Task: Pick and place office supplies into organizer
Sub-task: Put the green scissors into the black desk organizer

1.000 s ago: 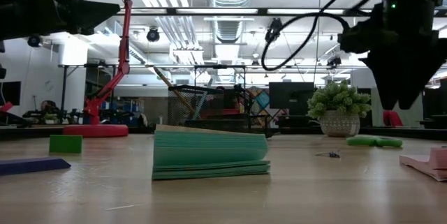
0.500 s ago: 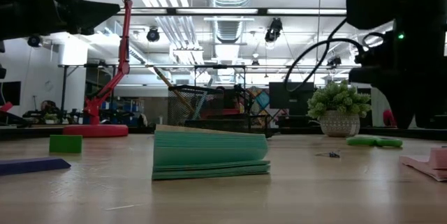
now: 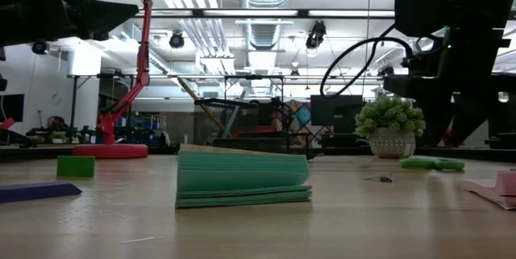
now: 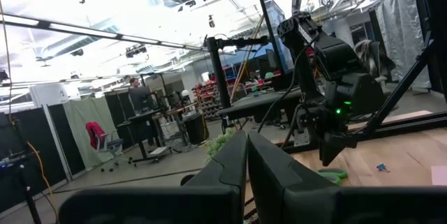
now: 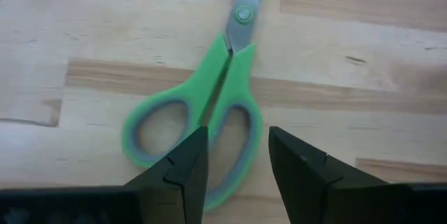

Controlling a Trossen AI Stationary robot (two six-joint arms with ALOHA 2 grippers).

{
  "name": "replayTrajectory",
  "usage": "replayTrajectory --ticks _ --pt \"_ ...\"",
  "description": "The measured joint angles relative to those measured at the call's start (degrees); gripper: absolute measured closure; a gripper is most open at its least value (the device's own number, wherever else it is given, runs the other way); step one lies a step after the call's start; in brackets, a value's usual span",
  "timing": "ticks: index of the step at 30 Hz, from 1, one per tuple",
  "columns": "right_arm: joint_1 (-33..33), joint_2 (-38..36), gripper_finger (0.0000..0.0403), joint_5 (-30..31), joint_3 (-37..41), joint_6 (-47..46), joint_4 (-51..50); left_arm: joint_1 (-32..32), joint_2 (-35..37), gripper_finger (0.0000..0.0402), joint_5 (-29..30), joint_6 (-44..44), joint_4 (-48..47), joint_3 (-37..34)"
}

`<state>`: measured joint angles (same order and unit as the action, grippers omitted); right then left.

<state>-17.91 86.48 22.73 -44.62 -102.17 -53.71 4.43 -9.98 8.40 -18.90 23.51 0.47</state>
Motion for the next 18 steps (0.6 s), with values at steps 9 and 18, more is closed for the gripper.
replayTrajectory --ticks 9,18 --pt "-0.1 0.0 0.0274 -0.2 -0.6 14.6 0.8 0.0 0.0 0.0402 0.0 0.0 0.0 0.0" --pt "0.1 0.0 0.0282 -0.3 -4.9 57.5 5.9 0.0 0.0 0.0402 0.0 0.0 0.0 0.0"
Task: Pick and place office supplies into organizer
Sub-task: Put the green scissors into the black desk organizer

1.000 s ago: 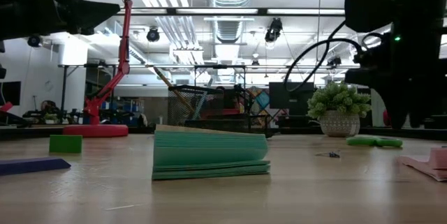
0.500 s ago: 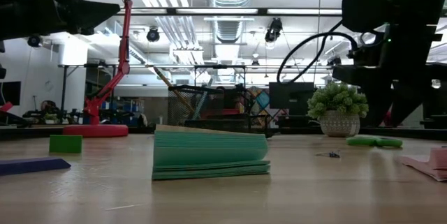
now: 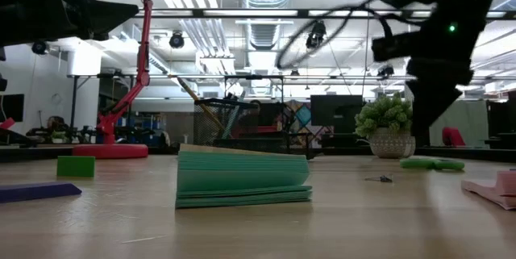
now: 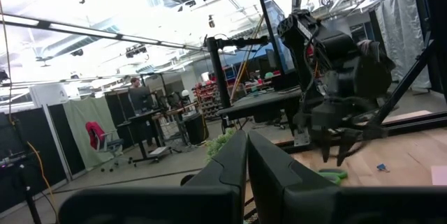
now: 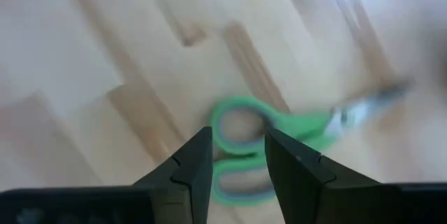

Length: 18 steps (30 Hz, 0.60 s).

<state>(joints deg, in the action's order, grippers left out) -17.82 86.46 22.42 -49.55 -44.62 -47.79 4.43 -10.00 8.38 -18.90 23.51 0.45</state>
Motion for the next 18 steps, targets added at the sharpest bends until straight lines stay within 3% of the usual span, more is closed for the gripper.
replayTrajectory --ticks 11,18 --pt "3.9 0.1 0.0282 -0.4 -3.2 51.0 -3.7 0.0 0.0 0.0402 0.0 0.0 0.0 0.0" --pt "5.5 3.9 0.0271 -1.8 -3.1 58.7 -3.6 0.0 0.0 0.0402 0.0 0.0 0.0 0.0"
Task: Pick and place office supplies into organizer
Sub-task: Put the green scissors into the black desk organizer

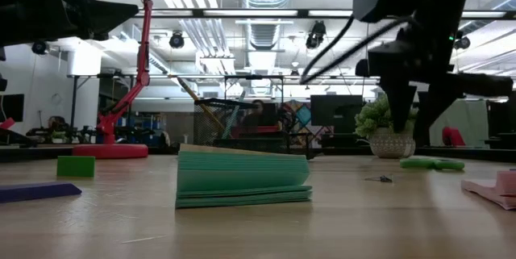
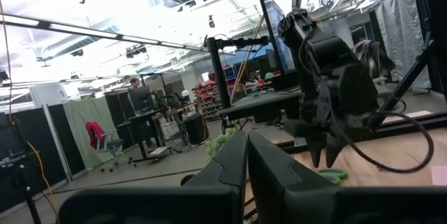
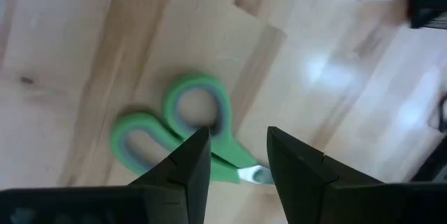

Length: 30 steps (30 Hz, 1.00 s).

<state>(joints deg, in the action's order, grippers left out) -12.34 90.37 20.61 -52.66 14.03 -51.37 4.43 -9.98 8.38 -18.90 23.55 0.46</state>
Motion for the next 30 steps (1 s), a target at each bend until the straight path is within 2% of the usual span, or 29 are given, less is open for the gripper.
replayTrajectory --ticks 13,17,21,26,30 --pt "0.0 7.3 0.0285 0.0 -0.2 7.7 2.7 0.0 0.0 0.0402 0.0 0.0 0.0 0.0" --pt "0.4 8.3 0.0289 0.2 -0.2 8.1 2.7 0.0 0.0 0.0402 0.0 0.0 0.0 0.0" --pt "1.7 9.1 0.0292 0.0 -0.2 12.6 2.9 0.0 0.0 0.0402 0.0 0.0 0.0 0.0" --pt "4.3 10.2 0.0292 -4.5 -0.5 17.5 3.6 0.0 0.0 0.0402 0.0 0.0 0.0 0.0" --pt "5.9 10.5 0.0298 -5.5 -0.5 18.2 3.6 0.0 0.0 0.0402 0.0 0.0 0.0 0.0"
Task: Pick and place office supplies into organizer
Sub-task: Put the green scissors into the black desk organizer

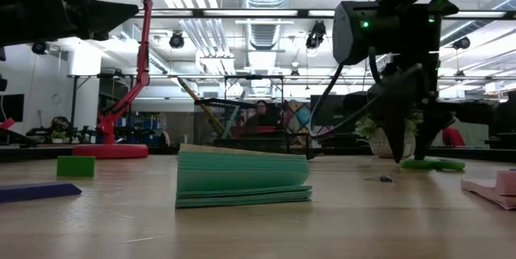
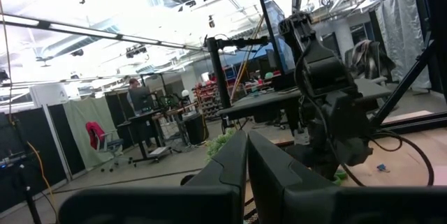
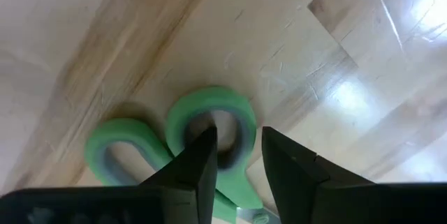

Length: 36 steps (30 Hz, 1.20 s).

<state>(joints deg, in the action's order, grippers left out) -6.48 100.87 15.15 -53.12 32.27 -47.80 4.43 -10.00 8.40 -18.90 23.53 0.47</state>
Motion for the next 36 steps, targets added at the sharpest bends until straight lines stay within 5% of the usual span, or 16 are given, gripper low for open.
replayTrajectory --ticks 11,36 --pt "1.2 -0.5 0.0384 -3.8 -0.3 -0.1 -0.2 0.0 0.0 0.0402 0.0 0.0 0.0 0.0" --pt "1.2 -1.6 0.0390 2.3 -10.6 -19.6 0.7 0.0 0.0 0.0402 0.0 0.0 0.0 0.0"
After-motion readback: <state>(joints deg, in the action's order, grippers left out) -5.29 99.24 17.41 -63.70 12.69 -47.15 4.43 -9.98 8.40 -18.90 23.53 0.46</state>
